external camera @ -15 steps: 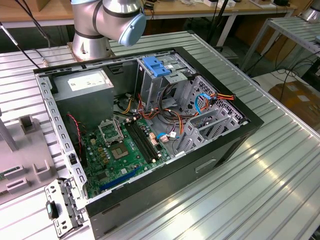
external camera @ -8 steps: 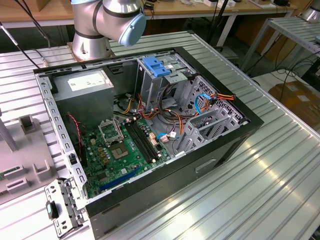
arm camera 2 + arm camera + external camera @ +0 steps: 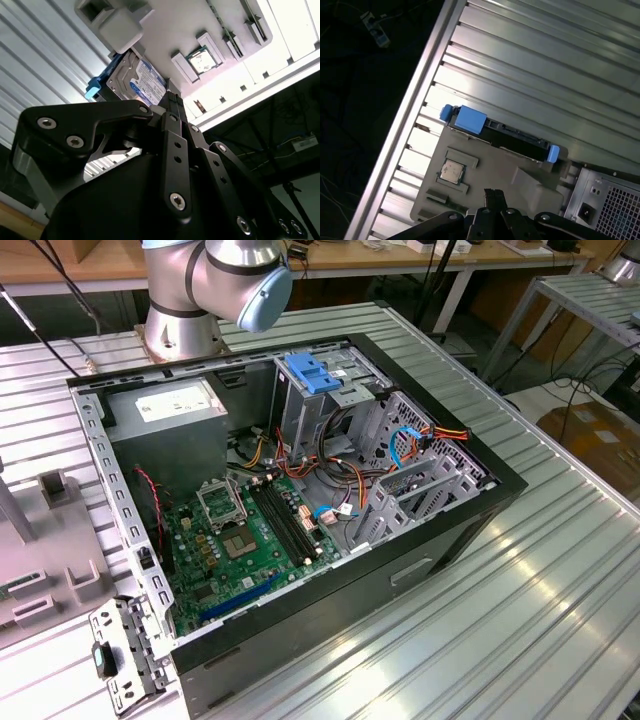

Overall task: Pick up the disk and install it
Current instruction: 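Pick up the disk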

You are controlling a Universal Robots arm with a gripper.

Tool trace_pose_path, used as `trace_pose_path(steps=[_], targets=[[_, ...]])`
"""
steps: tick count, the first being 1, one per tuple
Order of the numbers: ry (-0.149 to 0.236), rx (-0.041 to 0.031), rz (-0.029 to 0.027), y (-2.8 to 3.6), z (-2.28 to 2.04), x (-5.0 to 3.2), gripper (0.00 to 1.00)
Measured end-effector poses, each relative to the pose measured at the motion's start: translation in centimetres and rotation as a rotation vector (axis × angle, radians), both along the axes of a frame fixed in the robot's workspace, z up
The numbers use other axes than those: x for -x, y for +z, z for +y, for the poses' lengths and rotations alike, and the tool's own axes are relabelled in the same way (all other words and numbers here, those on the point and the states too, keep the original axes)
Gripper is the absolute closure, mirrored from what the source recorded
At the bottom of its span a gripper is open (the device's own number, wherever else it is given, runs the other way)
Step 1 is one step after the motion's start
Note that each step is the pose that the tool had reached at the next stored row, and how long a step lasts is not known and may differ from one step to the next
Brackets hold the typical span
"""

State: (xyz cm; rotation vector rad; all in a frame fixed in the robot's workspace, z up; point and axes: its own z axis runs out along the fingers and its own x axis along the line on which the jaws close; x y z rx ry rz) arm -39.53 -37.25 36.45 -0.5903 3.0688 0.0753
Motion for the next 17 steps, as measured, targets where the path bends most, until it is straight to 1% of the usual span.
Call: trace_pose_path(steps=[17], targets=[[0.120,0.0000,0.0000,0.00,0.00,0.00,0.89]])
